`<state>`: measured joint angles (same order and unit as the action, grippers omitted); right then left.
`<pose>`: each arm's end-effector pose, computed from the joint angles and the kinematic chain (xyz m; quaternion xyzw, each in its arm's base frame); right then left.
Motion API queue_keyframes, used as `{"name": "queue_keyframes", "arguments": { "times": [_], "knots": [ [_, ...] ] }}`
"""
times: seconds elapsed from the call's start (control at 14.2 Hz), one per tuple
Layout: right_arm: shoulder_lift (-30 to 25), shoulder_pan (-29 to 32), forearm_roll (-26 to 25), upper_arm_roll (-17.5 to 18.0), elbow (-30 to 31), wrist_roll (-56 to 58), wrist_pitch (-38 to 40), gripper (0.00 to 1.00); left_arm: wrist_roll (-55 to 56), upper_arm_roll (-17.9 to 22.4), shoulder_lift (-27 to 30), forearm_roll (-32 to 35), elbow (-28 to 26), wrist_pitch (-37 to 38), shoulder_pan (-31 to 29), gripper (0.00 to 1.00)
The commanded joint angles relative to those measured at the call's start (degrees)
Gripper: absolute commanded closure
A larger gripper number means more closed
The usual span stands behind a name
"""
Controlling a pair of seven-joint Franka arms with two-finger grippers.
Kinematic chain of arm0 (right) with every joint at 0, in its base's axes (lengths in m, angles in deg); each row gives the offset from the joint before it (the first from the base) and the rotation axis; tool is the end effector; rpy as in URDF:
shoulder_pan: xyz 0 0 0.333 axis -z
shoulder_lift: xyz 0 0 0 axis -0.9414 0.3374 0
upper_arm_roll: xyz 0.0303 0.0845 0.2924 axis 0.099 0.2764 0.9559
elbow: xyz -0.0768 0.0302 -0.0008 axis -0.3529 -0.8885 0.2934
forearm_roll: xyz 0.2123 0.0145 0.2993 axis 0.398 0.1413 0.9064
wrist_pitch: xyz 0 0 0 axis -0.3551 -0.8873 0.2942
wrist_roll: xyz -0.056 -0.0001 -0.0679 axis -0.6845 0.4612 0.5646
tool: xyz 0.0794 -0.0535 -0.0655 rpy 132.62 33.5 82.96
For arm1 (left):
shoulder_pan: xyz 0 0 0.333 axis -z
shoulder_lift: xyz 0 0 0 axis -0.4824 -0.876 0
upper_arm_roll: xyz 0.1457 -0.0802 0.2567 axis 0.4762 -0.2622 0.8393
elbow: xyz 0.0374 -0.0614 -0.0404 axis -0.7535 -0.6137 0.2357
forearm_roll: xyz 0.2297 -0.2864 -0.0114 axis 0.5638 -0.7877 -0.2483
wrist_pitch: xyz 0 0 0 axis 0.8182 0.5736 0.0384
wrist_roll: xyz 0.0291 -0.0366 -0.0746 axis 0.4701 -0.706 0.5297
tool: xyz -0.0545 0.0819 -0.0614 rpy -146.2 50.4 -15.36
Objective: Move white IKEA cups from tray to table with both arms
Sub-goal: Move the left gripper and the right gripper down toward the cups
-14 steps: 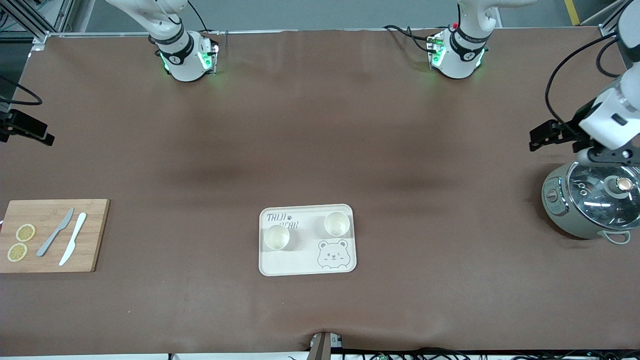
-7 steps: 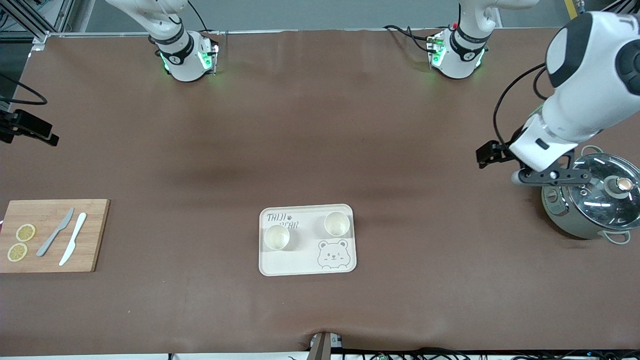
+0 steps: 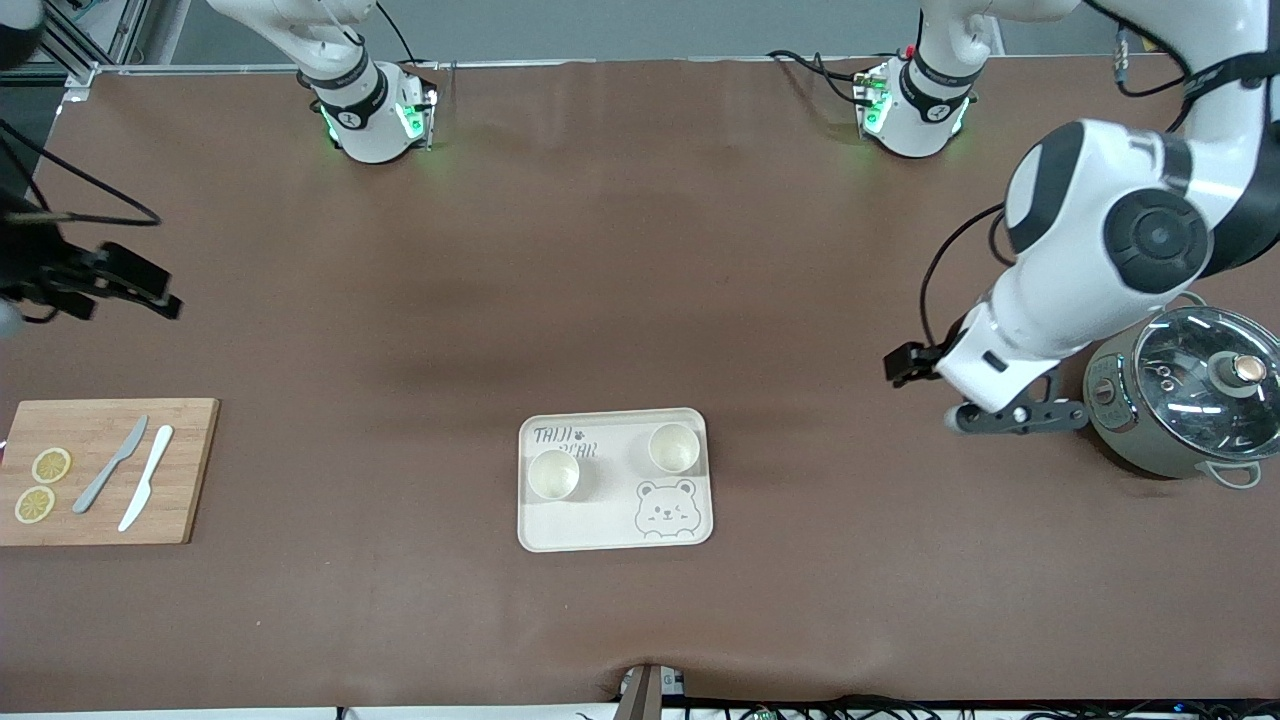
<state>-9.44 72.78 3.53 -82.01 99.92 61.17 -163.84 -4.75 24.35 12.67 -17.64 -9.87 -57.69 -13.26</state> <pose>0.5706 0.0386 0.6069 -0.9983 0.0365 -0.0239 0.0391 0.6097 -0.1856 0.4638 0.9998 0.0073 -0.0092 0.0128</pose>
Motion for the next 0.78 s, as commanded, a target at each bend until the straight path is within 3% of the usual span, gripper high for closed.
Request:
{"name": "queue_keyframes", "arguments": {
  "times": [0.0, 0.35, 0.71],
  "knots": [
    [4.13, -5.65, 0.58, -0.25, -0.58, -8.23, -4.3, 0.0, 0.99, 0.2, -4.34, -0.83, 3.99, -3.03, 1.38, 0.0],
    [10.81, -11.98, 0.58, -0.25, -0.84, -19.13, -13.18, 0.0, 7.31, -0.15, -8.38, -0.83, 4.95, -9.63, 4.01, 0.0],
    [18.1, -15.59, -0.03, -0.33, -0.93, -21.0, -18.63, 0.0, 13.29, -0.23, -12.86, -0.83, 6.8, -15.87, 6.74, 0.0]
  ]
}}
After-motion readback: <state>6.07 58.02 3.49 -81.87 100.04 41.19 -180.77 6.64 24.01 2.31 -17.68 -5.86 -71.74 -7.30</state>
